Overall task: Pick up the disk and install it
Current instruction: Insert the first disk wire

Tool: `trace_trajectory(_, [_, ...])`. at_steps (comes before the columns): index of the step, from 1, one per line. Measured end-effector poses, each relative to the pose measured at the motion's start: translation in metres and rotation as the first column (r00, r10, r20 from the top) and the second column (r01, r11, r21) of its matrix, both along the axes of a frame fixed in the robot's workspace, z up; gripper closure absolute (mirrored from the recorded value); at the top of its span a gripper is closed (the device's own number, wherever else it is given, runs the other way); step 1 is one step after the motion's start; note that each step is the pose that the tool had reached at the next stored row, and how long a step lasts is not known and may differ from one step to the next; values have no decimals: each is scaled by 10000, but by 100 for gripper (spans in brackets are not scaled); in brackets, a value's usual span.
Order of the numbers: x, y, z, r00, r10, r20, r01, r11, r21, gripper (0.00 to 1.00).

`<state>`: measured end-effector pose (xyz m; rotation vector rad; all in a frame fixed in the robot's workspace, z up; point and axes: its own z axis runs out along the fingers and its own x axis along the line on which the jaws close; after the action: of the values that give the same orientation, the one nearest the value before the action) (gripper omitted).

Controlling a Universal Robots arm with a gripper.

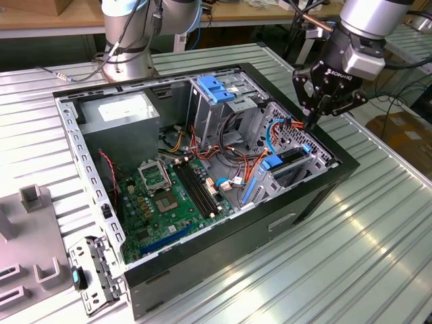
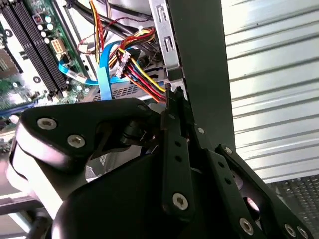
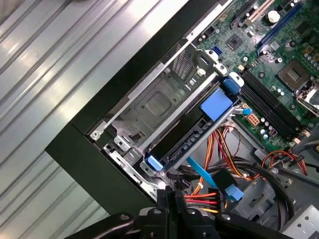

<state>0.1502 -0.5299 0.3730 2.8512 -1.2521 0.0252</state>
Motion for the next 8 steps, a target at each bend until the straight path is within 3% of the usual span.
trace_trajectory(5, [0, 0, -3, 9955, -951, 0, 951, 9955, 0, 84])
trace_trajectory(8, [0, 0, -5, 9888, -1491, 0, 1491, 9888, 0, 84])
